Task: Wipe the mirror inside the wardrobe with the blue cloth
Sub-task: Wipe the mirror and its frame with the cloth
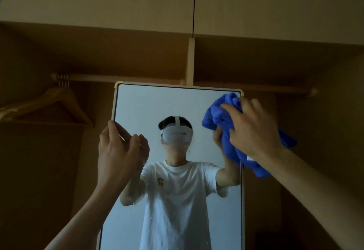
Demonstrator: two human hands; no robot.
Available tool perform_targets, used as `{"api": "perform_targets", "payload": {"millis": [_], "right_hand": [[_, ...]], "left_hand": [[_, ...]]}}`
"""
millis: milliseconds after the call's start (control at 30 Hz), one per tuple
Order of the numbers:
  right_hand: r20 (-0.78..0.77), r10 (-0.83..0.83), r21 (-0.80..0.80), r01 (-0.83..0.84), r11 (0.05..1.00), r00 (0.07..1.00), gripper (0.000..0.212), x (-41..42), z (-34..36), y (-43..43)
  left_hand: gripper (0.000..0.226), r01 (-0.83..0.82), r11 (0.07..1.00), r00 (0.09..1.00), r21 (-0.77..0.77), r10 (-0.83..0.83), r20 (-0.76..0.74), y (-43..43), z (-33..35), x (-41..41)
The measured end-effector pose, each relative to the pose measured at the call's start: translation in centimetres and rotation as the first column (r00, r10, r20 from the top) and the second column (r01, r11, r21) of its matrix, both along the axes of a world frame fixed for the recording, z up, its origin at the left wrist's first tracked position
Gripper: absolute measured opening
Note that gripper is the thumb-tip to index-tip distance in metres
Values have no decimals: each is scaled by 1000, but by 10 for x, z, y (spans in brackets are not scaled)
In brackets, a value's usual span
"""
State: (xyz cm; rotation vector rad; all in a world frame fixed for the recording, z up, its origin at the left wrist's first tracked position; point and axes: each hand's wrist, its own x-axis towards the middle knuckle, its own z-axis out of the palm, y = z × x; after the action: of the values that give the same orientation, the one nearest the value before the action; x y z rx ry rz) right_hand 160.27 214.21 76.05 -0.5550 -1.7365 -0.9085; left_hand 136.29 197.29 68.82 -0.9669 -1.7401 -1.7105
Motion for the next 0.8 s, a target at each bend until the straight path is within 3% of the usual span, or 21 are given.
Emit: {"api": "perform_targets", "payload": {"millis": [133,333,567,800], "right_hand": [[116,178,7,-180,984,977,48,-15,-43,0],[-284,60,-168,-111,980,957,33,5,17,5],[-383,-12,-276,-102,956,924,37,-32,13,-24],[-402,44,-272,-165,948,915,37,-81,12,-61]], "left_hand": [[77,-6,1000,1000,-11,6,-7,-1,0,-1],[73,-24,1000,1000,-10,24,-3,-4,-1,-10],[54,37,998,999,57,-35,-22,-9,-5,-23],[65,104,980,993,172,-111,31,-15,-4,-36]]}}
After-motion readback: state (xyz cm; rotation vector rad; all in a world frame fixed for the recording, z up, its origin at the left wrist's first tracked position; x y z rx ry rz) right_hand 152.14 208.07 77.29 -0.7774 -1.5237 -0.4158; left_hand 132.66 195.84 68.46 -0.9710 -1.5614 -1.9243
